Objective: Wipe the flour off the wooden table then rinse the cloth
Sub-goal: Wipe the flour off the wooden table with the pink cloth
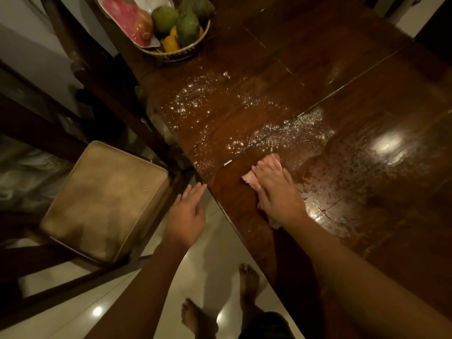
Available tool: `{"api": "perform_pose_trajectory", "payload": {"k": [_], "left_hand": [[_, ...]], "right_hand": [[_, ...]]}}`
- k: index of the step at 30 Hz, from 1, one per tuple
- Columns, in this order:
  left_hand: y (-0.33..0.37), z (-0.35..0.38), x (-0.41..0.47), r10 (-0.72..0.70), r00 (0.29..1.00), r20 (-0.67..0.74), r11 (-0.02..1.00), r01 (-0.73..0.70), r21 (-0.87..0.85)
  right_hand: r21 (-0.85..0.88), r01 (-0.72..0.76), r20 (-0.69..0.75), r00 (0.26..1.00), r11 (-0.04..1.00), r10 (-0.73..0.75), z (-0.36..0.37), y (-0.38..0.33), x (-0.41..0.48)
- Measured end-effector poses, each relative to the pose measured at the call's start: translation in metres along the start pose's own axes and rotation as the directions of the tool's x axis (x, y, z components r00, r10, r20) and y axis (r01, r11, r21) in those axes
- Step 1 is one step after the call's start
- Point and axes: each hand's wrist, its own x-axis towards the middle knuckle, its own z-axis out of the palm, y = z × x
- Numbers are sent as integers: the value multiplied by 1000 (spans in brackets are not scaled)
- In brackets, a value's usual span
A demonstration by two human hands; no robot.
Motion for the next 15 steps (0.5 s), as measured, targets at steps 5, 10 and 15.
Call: {"api": "perform_pose_trajectory", "payload": {"k": [5, 10, 15], "left_hand": [[37, 25, 20, 192, 959, 208, 968, -220, 119], [64, 53, 36, 203, 877, 435, 883, -356, 306], [81, 61, 62, 135, 872, 470, 833, -356, 422]], "right_hand": [[-79, 506, 283, 838, 859, -467, 14, -11, -80], [-88, 263, 150, 957, 961, -248, -11, 42, -92], [-86, 60, 25, 998, 994, -58, 17, -10, -74]]}}
